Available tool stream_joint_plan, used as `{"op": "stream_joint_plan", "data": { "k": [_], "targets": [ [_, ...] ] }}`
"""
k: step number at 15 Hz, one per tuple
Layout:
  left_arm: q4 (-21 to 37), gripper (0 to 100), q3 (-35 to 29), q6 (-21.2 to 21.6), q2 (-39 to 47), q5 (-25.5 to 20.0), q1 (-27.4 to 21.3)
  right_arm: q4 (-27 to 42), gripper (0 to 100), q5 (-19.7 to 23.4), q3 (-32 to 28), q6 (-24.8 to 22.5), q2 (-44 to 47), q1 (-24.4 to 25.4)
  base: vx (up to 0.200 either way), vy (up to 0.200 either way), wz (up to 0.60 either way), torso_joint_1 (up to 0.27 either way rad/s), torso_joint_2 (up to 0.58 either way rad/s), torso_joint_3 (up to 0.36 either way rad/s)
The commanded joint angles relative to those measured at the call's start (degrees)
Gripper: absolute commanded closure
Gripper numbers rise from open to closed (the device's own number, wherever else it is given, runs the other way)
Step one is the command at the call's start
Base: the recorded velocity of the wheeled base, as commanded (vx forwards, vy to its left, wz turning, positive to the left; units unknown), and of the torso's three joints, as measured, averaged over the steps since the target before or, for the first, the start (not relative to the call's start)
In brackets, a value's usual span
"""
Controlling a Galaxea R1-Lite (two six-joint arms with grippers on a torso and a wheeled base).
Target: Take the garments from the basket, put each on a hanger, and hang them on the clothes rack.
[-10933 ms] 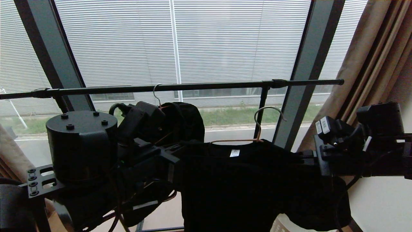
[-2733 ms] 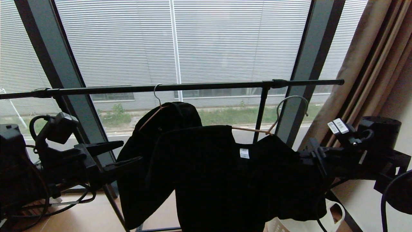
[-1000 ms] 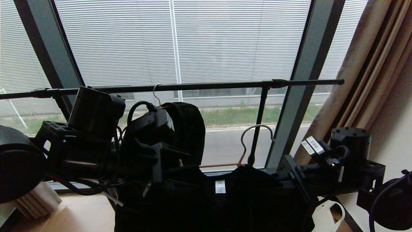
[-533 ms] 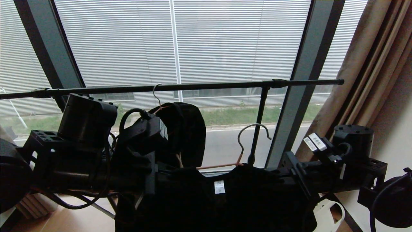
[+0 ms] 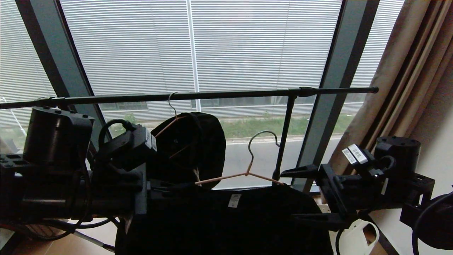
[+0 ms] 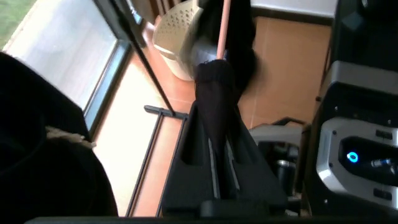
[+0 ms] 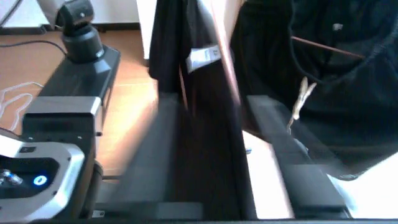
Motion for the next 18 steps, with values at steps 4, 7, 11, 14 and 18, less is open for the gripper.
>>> {"op": "stream_joint_plan", "data": {
  "k": [4,7,11,14,18],
  "targets": [
    [-7.22,100,6.82,-3.15,-3.41,-0.1,3.19,0.02,0,0.0,-0.21,-0.1,-0.04,-0.48,0.0,0.0,0.0,0.0,0.0,0.0],
    [-9.68,100,8.85,-6.58,-5.69,-1.24,5.3,-0.07,0,0.0,-1.7,-0.1,0.13,-3.2,0.0,0.0,0.0,0.0,0.0,0.0],
    [-9.94,100,10.78,-7.1,-10.09,-4.49,7.85,-0.07,0,0.0,-3.81,-0.1,1.01,-7.68,0.0,0.0,0.0,0.0,0.0,0.0],
    [-9.94,100,11.04,-9.48,-13.25,-4.58,8.12,-0.07,0,-0.09,-4.87,-0.45,4.62,-9.18,0.0,0.0,0.0,0.0,0.0,0.0],
    [-9.94,100,10.95,-12.03,-16.42,-4.67,8.03,-0.07,0,-0.09,-4.43,-4.06,9.27,-9.09,0.0,0.0,0.0,0.0,0.0,0.0]
  ]
}}
